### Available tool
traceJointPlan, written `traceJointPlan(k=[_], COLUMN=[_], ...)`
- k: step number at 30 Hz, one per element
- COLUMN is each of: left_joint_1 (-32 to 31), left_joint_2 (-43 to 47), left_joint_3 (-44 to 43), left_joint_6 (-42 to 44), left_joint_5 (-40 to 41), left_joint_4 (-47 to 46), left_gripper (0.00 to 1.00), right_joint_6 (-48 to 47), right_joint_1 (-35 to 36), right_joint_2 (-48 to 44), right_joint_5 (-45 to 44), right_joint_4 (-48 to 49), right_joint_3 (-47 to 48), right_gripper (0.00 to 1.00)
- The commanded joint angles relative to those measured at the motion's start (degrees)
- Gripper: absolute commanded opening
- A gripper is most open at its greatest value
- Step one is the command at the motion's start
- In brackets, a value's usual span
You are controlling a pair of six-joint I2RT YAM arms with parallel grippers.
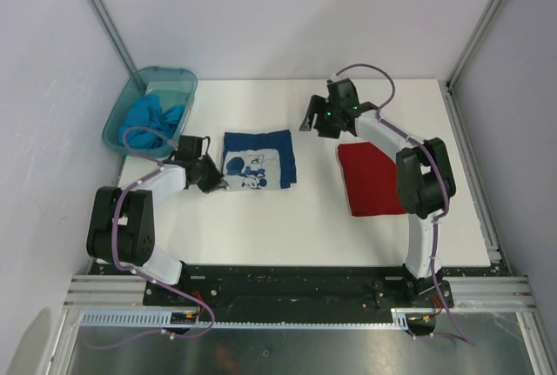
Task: Fold and stack the t-shirts
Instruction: Put the neatly folded tshirt into the corner of the board with both arms
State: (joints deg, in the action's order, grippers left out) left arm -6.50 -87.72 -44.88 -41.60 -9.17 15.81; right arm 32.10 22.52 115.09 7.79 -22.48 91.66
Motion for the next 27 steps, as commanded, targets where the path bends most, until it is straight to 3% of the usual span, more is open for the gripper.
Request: traceJointPlan(k=[1,7,15,27], left_joint_1=[1.1,1.3,1.4,1.3], left_joint_2=[-0.1,-1.2,-2.0,-1.8], left_joint_3=[-2.7,-3.9,-4.4,-4.6], left_joint_6=[2.0,2.9,3.3,3.5], left_joint_5=[1.1,0.0,-0.7,-1.3], left_joint_4=[1.1,1.5,1.6,1.6], left_gripper=[0.00,0.00,0.00,0.00], right_joint_6=[-3.3,-3.6,-4.9,-2.8], right_joint_1=[1.9,3.0,4.7,7.6], right_joint_2=[5.6,11.3,18.1,21.1], right_joint_5=[11.0,15.0,12.7,9.1], right_joint_4=[8.0,11.2,5.5,1.2], right_joint_3=[4.1,7.1,15.0,17.8], right_gripper=[0.72,0.78,0.78,0.66])
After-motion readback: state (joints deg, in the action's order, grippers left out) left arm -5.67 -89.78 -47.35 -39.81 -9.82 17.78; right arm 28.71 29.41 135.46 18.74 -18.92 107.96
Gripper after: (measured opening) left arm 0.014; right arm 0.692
